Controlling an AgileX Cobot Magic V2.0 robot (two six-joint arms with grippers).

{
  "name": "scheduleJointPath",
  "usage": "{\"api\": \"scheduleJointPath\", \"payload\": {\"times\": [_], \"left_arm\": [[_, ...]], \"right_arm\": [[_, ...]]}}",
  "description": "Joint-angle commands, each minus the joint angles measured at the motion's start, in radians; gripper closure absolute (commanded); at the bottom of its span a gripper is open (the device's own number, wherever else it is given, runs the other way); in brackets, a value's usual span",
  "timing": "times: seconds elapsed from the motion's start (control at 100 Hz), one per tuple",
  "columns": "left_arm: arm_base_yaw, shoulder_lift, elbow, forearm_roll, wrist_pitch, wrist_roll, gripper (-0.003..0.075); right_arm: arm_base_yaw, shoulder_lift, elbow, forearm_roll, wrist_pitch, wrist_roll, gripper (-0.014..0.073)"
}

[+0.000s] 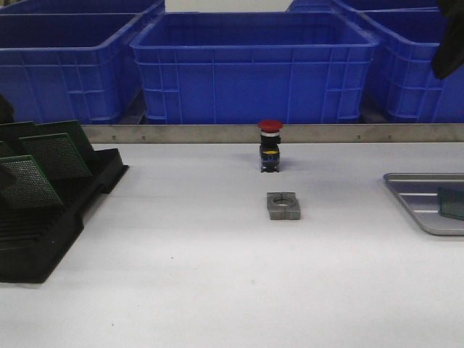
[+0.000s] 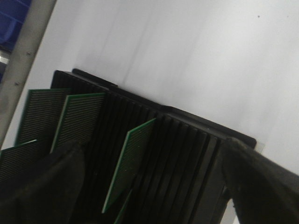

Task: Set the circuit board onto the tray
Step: 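Lower the board flat onto the silver tray and open right gripper, then pull a second green circuit board out of the rack with left gripper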

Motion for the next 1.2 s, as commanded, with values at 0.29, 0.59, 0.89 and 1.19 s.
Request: {"api": "scheduleJointPath", "payload": {"times": [0.29,0.59,0.89,1.19], "left_arm": [[0.003,0.159,-0.087,-0.014,-0.147,-0.004,0.0154],[0.003,0.192,-0.130,-0.014,-0.127,-0.004,0.0373],[0.003,0.192,-0.130,-0.014,-0.113,-0.004,0.0740],[0.003,0.071,-0.130,0.027,-0.048,-0.004,0.0740]], "right_arm": [[0.000,-0.034,-0.028,-0.002,-0.036,-0.008,0.0069],[0.000,-0.034,-0.028,-0.002,-0.035,-0.008,0.0069],[0.000,-0.034,-0.028,-0.004,-0.036,-0.008,0.0069],[0.000,-0.041,-0.028,-0.005,-0.036,-0.009,0.0069]]}}
